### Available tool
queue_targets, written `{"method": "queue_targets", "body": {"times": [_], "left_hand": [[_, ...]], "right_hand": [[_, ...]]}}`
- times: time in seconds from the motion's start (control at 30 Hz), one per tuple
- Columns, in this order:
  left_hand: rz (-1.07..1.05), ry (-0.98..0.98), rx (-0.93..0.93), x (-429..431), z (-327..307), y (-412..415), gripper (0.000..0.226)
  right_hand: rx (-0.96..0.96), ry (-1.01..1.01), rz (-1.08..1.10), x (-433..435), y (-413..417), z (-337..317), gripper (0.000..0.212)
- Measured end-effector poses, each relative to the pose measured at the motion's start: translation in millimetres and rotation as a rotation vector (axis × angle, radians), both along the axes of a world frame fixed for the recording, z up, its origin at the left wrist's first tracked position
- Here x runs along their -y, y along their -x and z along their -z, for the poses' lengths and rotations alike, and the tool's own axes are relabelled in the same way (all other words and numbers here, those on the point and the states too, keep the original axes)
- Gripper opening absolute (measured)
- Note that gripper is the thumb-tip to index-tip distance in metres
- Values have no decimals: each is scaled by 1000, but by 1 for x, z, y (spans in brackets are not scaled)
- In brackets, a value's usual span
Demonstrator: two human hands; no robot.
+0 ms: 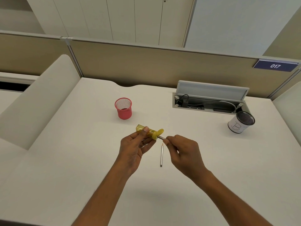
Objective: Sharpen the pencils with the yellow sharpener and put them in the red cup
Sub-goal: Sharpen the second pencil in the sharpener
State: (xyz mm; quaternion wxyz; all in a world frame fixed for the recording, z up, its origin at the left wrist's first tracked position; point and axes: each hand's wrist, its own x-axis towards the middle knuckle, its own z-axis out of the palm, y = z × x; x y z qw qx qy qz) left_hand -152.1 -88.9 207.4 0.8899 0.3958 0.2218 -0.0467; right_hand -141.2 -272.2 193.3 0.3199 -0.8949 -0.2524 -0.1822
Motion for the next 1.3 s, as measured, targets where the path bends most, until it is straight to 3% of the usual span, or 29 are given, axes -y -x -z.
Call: {"method": "queue_targets", "body": {"times": [0.07,0.17,0.23,0.33,0.4,0.5,0.6,0.67,0.77,0.83,0.93,1.0,1.07,1.1,1.17,1.3], "left_hand": [[8,-27,25,-2,0,0,23],[33,-84,39,-3,3,1,21],[42,-82,32,-2,5,3,21],[19,-61,13,-2,3,3,24],[0,-35,-2,-1,2,2,26],[-31,29,-21,-4,1,1,32],[-50,49,-31,-6,1,0,29],[-44,42,-35,-5,1,0,28],[-36,38,-24,-5,2,1,32],[-33,26,-17,-5,2,1,32],[-25,9,-5,-6,4,2,27],[-25,-6,-8,-6,6,3,25],[-31,-3,-10,-5,8,4,24],[-33,0,-8,-5,8,5,25],[-38,11,-4,-5,7,3,30],[-46,29,-7,-3,1,0,39]], "right_hand": [[-412,-343,59,-9,4,-10,28],[-1227,-751,205,-7,-2,-29,31],[-1454,-797,185,-2,-5,-36,28],[-1220,-637,108,-4,-1,-36,38],[-809,-456,84,-6,5,-29,36],[-180,7,55,5,6,-11,44],[227,273,4,15,4,0,28],[359,322,-8,14,4,0,18],[249,213,26,10,4,1,15],[-70,-108,58,0,8,-5,18],[-701,-541,213,-10,7,-28,25],[-1096,-723,266,-7,1,-39,29],[-1254,-740,229,-1,-3,-45,30],[-1227,-692,197,0,-3,-43,32],[-984,-528,139,-2,0,-35,34],[-156,-28,40,4,2,-16,29]]}}
